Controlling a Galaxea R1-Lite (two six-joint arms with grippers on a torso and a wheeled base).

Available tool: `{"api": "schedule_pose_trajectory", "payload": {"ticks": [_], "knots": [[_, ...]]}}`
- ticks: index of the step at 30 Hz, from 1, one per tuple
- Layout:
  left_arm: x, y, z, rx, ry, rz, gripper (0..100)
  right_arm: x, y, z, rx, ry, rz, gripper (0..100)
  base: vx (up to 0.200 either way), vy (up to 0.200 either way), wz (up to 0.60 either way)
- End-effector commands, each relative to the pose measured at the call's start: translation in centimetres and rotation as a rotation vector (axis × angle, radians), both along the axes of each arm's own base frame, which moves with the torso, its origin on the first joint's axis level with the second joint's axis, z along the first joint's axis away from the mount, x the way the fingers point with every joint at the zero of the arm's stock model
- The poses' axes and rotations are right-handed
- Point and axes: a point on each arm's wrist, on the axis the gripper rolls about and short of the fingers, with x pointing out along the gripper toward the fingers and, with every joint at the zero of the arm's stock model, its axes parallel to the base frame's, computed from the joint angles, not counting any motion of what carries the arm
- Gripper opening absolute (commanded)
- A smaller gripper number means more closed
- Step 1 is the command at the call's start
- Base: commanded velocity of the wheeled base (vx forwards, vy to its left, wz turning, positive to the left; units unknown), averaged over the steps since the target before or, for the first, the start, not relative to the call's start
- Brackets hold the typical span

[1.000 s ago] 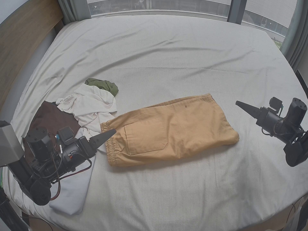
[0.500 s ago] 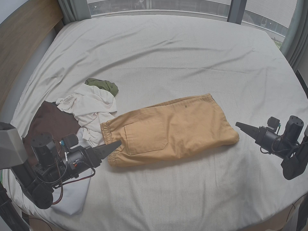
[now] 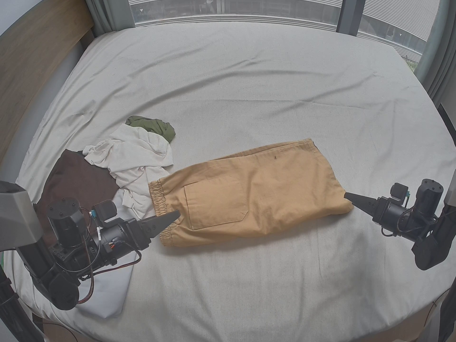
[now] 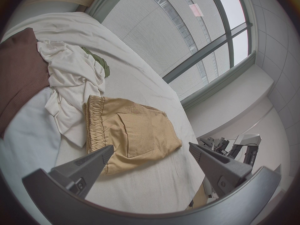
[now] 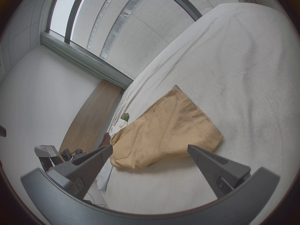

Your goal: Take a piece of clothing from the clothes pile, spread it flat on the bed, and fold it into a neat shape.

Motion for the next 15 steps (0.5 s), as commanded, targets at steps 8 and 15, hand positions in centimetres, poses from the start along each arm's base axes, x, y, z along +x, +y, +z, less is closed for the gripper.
{"api": "schedule_pose_trajectory", "payload": {"ticks": [8,15], "knots": [[0.1,0.1,-0.1,0.002,0.002,0.003,100,0.4,0.0,-3.3,-0.025,0.096,0.006,100,0.0,0.0,0.0],[0.1,0.2,-0.1,0.001,0.003,0.01,100,0.7,-0.1,-4.7,-0.034,0.132,0.006,100,0.0,0.0,0.0]]}}
